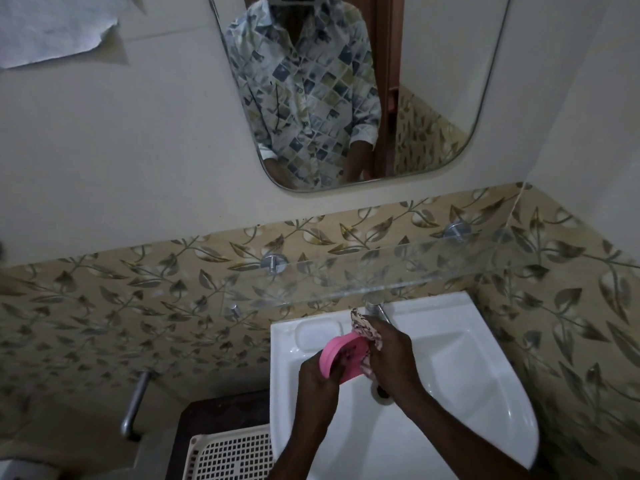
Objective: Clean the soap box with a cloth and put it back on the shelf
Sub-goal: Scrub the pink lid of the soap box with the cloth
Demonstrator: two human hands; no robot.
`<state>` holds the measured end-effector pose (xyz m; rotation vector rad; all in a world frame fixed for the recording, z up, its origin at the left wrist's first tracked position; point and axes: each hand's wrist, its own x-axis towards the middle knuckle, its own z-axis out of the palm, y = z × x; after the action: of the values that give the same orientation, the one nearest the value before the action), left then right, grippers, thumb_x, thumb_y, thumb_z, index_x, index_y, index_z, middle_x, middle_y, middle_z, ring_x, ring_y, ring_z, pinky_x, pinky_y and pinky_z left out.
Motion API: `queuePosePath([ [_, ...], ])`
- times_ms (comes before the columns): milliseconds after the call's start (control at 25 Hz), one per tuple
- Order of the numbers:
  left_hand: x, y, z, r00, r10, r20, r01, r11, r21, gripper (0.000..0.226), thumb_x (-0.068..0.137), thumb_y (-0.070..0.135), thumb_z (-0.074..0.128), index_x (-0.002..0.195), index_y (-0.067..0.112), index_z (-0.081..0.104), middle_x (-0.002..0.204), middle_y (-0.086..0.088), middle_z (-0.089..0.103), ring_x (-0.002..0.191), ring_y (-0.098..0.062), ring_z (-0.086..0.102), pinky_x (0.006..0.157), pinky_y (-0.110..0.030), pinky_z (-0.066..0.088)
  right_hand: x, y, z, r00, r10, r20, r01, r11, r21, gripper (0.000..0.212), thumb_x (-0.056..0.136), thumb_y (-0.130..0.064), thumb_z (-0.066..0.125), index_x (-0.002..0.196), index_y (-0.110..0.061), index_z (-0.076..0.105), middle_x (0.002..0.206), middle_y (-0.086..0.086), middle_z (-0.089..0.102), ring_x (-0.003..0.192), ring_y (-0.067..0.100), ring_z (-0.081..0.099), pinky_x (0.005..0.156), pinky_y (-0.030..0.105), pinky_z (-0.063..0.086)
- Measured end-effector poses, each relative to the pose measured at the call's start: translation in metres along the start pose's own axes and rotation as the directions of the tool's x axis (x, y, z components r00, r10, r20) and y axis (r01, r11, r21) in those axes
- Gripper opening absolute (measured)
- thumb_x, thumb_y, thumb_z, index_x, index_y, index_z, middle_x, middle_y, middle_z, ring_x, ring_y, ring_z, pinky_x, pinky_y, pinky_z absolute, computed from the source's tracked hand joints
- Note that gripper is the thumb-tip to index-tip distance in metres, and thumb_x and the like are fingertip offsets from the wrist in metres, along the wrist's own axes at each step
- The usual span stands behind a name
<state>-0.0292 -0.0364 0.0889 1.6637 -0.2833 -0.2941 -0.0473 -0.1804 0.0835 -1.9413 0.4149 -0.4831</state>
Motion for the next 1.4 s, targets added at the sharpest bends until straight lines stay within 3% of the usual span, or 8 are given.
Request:
queuePosePath([
  [240, 0.033, 0.024, -0.002, 0.964, -0.216, 0.157, 0.157, 0.935, 0.319, 0.019, 0.093, 0.024, 0.056, 0.1, 0.017, 0.073, 0.094, -0.003, 0.076, 0.087, -0.019, 0.072, 0.077, -0.034, 0.059, 0.001, -0.004, -0.004, 0.834, -0.537, 0.124, 0.532, 0.726, -0.435, 0.052, 0.068, 0.009, 0.074, 0.118, -0.004, 0.069, 0.116, 0.015, 0.069, 0.108, 0.03, 0.066, 0.092, 0.04, 0.053],
  [400, 0.023, 0.008, 0.012, 0.995, -0.023, -0.093, 0.05, 0.951, 0.304, 0.026, 0.1, 0.018, 0.052, 0.085, 0.008, 0.071, 0.078, -0.006, 0.073, 0.071, -0.017, 0.069, 0.065, -0.035, 0.054, 0.001, -0.017, 0.0, 0.997, -0.074, -0.002, 0.071, 0.968, -0.239, 0.046, 0.081, 0.004, 0.068, 0.125, -0.007, 0.063, 0.114, 0.011, 0.07, 0.104, 0.026, 0.067, 0.086, 0.024, 0.052],
  [480, 0.021, 0.002, 0.015, 0.975, -0.036, -0.219, 0.071, 0.986, 0.153, 0.03, 0.103, 0.023, 0.05, 0.087, 0.007, 0.069, 0.076, -0.009, 0.072, 0.07, -0.021, 0.07, 0.062, -0.037, 0.056, -0.004, -0.018, 0.001, 0.969, 0.245, 0.01, -0.242, 0.963, -0.117, 0.036, 0.089, -0.003, 0.062, 0.125, -0.008, 0.062, 0.106, 0.007, 0.072, 0.088, 0.018, 0.068, 0.068, 0.009, 0.048],
  [600, 0.03, 0.001, 0.013, 0.938, -0.131, -0.32, 0.121, 0.991, -0.052, 0.024, 0.103, 0.024, 0.049, 0.1, 0.008, 0.067, 0.088, -0.015, 0.072, 0.082, -0.031, 0.07, 0.071, -0.047, 0.059, -0.012, -0.02, 0.005, 0.925, 0.353, 0.14, -0.347, 0.936, -0.066, 0.029, 0.089, -0.006, 0.062, 0.118, -0.013, 0.066, 0.094, 0.0, 0.071, 0.071, 0.0, 0.064, 0.048, 0.003, 0.043],
  [840, 0.042, -0.018, -0.005, 0.827, -0.514, 0.227, 0.52, 0.546, -0.656, 0.067, 0.087, 0.054, 0.056, 0.13, 0.002, 0.059, 0.114, -0.025, 0.066, 0.101, -0.037, 0.064, 0.098, -0.053, 0.047, -0.016, -0.011, -0.004, 0.889, 0.379, 0.257, -0.357, 0.925, -0.132, 0.022, 0.083, -0.006, 0.065, 0.1, -0.017, 0.072, 0.082, -0.002, 0.071, 0.068, -0.004, 0.064, 0.049, 0.007, 0.046],
  [1120, 0.035, -0.056, -0.024, 0.827, -0.456, 0.328, 0.474, 0.251, -0.844, 0.091, 0.082, 0.076, 0.04, 0.126, 0.0, 0.062, 0.116, -0.026, 0.066, 0.106, -0.042, 0.064, 0.095, -0.061, 0.047, -0.003, -0.015, -0.044, 0.965, 0.256, 0.047, -0.244, 0.952, -0.183, 0.029, 0.076, -0.002, 0.072, 0.103, -0.011, 0.066, 0.098, 0.011, 0.068, 0.089, 0.027, 0.066, 0.075, 0.029, 0.05],
  [1280, 0.034, -0.047, -0.016, 0.822, -0.459, 0.337, 0.519, 0.363, -0.773, 0.081, 0.087, 0.068, 0.041, 0.14, 0.007, 0.053, 0.12, -0.023, 0.065, 0.105, -0.038, 0.064, 0.093, -0.055, 0.052, -0.004, -0.04, -0.027, 0.961, -0.212, 0.177, 0.271, 0.852, -0.447, 0.037, 0.076, -0.005, 0.073, 0.11, -0.016, 0.065, 0.1, 0.006, 0.063, 0.085, 0.024, 0.064, 0.067, 0.029, 0.05],
  [1400, 0.031, -0.034, 0.01, 0.853, -0.47, 0.227, 0.468, 0.497, -0.731, 0.07, 0.091, 0.062, 0.043, 0.134, 0.01, 0.06, 0.127, -0.018, 0.066, 0.114, -0.032, 0.066, 0.089, -0.042, 0.057, -0.023, -0.046, 0.023, 0.967, -0.178, 0.183, 0.253, 0.756, -0.603, 0.032, 0.085, -0.014, 0.063, 0.118, -0.015, 0.06, 0.108, 0.007, 0.062, 0.095, 0.026, 0.062, 0.071, 0.033, 0.051],
])
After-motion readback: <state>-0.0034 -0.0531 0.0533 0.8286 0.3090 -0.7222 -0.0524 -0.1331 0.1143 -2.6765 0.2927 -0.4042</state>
